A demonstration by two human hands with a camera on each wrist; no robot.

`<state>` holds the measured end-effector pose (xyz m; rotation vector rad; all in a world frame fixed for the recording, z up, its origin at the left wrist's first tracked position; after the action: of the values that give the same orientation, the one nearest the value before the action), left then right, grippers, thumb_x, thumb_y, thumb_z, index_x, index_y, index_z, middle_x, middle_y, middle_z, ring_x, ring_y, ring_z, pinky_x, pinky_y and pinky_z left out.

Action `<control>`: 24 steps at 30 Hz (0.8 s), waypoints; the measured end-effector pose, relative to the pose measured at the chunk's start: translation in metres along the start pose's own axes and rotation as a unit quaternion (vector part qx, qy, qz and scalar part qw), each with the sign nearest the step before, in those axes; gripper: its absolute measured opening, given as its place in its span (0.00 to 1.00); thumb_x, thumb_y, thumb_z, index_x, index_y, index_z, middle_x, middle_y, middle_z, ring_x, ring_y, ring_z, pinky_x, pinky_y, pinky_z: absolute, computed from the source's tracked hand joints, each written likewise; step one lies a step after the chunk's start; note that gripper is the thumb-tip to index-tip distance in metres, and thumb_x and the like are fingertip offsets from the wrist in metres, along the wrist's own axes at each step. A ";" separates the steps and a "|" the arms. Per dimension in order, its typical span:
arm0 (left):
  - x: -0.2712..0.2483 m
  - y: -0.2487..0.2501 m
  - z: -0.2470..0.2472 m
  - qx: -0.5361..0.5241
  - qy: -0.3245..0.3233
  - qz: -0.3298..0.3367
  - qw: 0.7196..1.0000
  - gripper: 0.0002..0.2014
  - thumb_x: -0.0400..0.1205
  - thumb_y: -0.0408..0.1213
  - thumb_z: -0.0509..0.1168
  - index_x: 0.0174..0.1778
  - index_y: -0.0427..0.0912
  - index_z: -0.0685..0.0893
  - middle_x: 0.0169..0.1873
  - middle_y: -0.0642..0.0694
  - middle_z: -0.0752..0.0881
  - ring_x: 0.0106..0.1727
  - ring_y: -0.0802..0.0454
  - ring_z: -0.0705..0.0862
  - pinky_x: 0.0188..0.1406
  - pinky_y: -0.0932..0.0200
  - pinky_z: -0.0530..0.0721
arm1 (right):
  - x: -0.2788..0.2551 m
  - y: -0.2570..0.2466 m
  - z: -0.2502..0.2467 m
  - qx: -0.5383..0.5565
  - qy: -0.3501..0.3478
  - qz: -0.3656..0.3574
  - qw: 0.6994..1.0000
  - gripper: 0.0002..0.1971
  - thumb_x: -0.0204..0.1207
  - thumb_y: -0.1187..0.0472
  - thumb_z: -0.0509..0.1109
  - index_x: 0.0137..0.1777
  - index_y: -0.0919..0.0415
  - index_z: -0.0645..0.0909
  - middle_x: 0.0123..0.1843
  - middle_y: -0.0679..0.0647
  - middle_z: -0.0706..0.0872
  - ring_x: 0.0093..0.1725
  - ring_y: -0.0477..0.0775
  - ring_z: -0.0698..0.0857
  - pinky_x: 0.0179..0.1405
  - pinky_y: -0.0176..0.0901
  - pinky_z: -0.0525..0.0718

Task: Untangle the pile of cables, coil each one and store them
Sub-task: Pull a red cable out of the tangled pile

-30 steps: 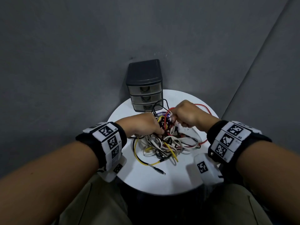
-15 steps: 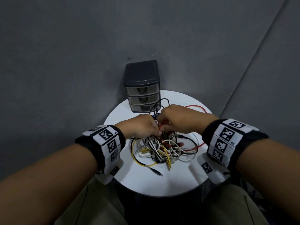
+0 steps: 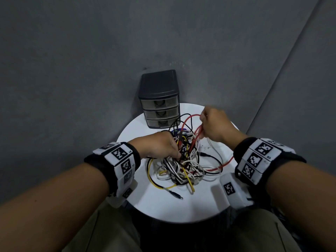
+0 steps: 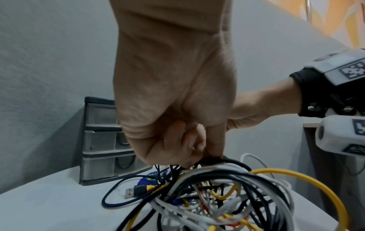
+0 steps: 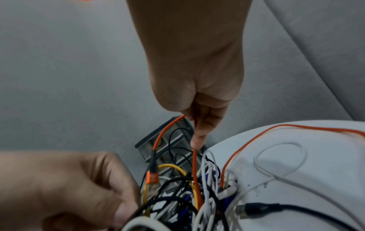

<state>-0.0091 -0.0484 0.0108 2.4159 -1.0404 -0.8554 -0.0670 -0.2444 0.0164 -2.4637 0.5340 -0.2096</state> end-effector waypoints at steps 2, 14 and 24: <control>0.001 0.001 -0.002 0.012 0.001 -0.003 1.000 0.09 0.83 0.45 0.74 0.47 0.45 0.95 0.32 0.57 0.90 0.34 0.65 0.81 0.39 0.66 0.78 | 0.002 0.003 -0.001 0.041 0.000 0.039 0.998 0.08 0.78 0.73 0.67 0.46 0.60 0.72 0.38 0.62 0.91 0.47 0.65 0.90 0.49 0.59 0.89; 0.008 0.021 -0.016 -0.027 0.158 0.074 0.984 0.13 0.88 0.39 0.64 0.43 0.41 0.90 0.34 0.57 0.83 0.34 0.68 0.79 0.33 0.64 0.71 | -0.015 0.000 0.003 0.318 -0.063 0.086 0.942 0.06 0.93 0.59 0.51 0.57 0.61 0.67 0.41 0.70 0.91 0.44 0.71 0.93 0.44 0.55 0.89; 0.021 0.021 -0.029 -0.109 0.241 0.163 0.950 0.19 0.87 0.42 0.61 0.75 0.52 0.78 0.63 0.47 0.77 0.53 0.48 0.84 0.62 0.44 0.84 | -0.025 0.004 0.004 0.282 -0.097 0.063 0.952 0.08 0.92 0.61 0.56 0.54 0.63 0.73 0.43 0.70 0.90 0.46 0.72 0.92 0.52 0.60 0.90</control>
<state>0.0102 -0.0754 0.0358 2.0351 -1.0397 -0.2304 -0.0897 -0.2347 0.0104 -1.8626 0.4667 -0.0533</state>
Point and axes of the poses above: each hand's wrist, its own x-axis towards the middle knuckle, its own z-axis out of the palm, y = z × x, the point moved 1 cm from there along x, towards the middle knuckle
